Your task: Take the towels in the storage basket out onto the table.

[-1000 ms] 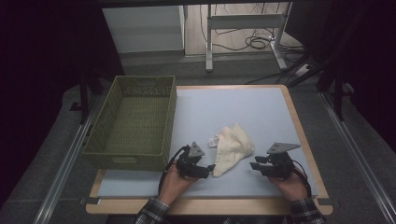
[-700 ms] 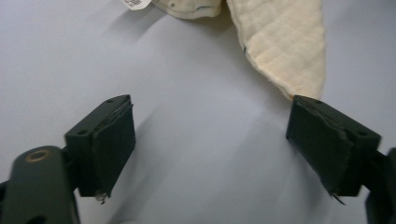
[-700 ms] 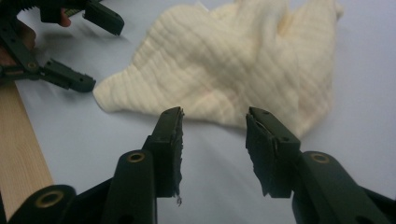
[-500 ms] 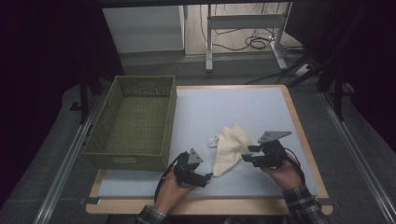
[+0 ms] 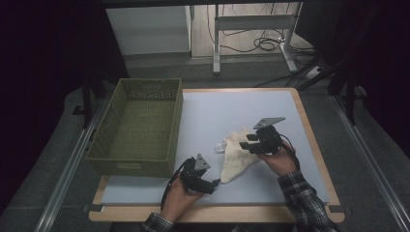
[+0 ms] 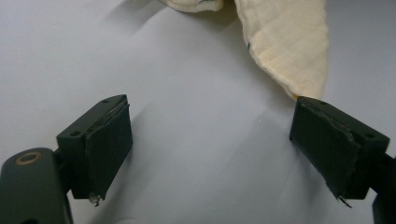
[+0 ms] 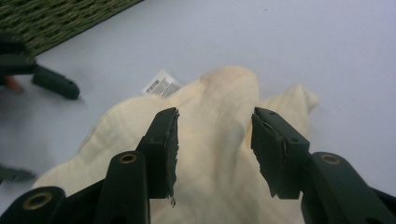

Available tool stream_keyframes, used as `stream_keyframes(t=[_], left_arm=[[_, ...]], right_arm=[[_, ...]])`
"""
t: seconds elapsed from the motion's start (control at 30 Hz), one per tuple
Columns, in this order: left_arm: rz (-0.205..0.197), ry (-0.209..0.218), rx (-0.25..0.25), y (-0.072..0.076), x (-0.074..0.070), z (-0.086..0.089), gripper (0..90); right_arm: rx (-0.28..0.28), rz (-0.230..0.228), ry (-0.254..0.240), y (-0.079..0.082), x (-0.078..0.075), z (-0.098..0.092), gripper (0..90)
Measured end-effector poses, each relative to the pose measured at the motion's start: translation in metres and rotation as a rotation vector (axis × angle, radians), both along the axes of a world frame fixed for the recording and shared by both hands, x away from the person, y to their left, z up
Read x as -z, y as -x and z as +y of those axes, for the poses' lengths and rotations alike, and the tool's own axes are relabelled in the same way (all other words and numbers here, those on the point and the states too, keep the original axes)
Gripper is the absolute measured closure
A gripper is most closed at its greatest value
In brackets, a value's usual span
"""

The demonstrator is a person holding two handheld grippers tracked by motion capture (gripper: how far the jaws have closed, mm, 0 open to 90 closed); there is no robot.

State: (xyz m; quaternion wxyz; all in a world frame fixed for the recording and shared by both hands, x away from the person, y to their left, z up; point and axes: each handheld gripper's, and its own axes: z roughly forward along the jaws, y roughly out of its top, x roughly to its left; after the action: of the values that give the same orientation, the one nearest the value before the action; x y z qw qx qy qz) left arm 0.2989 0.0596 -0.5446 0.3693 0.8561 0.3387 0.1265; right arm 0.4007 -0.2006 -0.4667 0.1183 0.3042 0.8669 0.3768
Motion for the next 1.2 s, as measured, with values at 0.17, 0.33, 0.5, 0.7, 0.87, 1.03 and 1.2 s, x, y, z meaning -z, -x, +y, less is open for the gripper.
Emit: stream_keyframes(t=[0.17, 0.33, 0.5, 0.7, 0.87, 1.03, 1.2], left_arm=[[0.0, -0.002, 0.002, 0.0, 0.0, 0.0, 13.0], [-0.001, -0.003, 0.003, 0.0, 0.0, 0.0, 13.0], [0.001, -0.003, 0.003, 0.0, 0.0, 0.0, 13.1], [0.001, -0.004, 0.004, 0.0, 0.0, 0.0, 13.0], [0.001, -0.004, 0.004, 0.0, 0.0, 0.001, 13.0], [0.0, 0.002, 0.001, 0.0, 0.0, 0.0, 13.0], [0.0, 0.002, 0.0, 0.0, 0.0, 0.0, 13.0]], right_arm=[[0.003, 0.005, 0.02, -0.019, 0.001, 0.017, 51.4], [0.015, 0.018, 0.064, -0.033, 0.009, 0.029, 51.5], [0.028, 0.027, 0.142, -0.036, 0.02, 0.032, 74.9], [0.012, 0.02, 0.084, -0.026, 0.011, 0.021, 86.4], [-0.012, -0.013, 0.059, -0.012, -0.002, 0.008, 86.2], [-0.016, -0.029, 0.051, 0.007, -0.009, -0.012, 85.9], [-0.01, -0.035, 0.028, 0.025, -0.01, -0.039, 85.6]])
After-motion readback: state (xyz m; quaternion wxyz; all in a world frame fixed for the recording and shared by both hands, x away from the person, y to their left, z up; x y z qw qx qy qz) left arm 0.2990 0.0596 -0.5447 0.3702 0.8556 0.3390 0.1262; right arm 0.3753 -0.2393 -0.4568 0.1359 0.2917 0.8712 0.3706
